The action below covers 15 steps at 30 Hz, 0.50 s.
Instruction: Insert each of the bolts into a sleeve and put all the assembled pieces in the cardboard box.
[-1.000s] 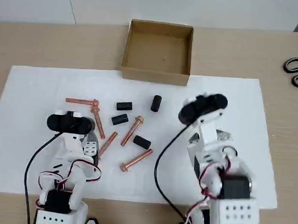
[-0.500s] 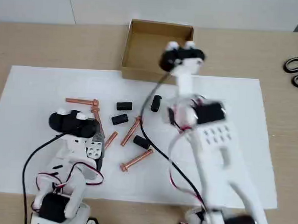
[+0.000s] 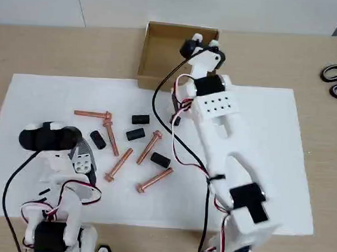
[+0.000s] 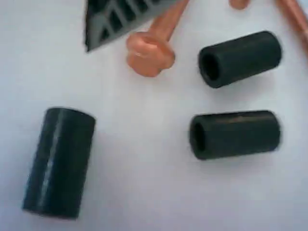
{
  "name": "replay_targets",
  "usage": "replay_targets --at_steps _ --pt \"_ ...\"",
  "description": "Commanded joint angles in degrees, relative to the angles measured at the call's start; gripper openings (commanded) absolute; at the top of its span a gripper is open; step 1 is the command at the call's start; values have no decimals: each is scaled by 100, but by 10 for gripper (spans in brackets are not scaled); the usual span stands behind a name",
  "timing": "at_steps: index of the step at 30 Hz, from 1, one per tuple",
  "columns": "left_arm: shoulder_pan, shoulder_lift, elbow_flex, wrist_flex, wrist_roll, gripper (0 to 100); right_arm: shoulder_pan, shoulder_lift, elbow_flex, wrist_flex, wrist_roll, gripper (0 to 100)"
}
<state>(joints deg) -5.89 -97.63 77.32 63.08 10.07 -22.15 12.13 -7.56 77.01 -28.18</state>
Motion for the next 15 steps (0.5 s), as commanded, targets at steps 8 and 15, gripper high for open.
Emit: replay_targets --at_steps 8,15 --pt "-26 4888 -3626 686 35 7 -13 936 -1002 -13 -44 145" --pt "-26 6769 -5516 1802 316 7 -198 1314 -1407 -92 -44 145"
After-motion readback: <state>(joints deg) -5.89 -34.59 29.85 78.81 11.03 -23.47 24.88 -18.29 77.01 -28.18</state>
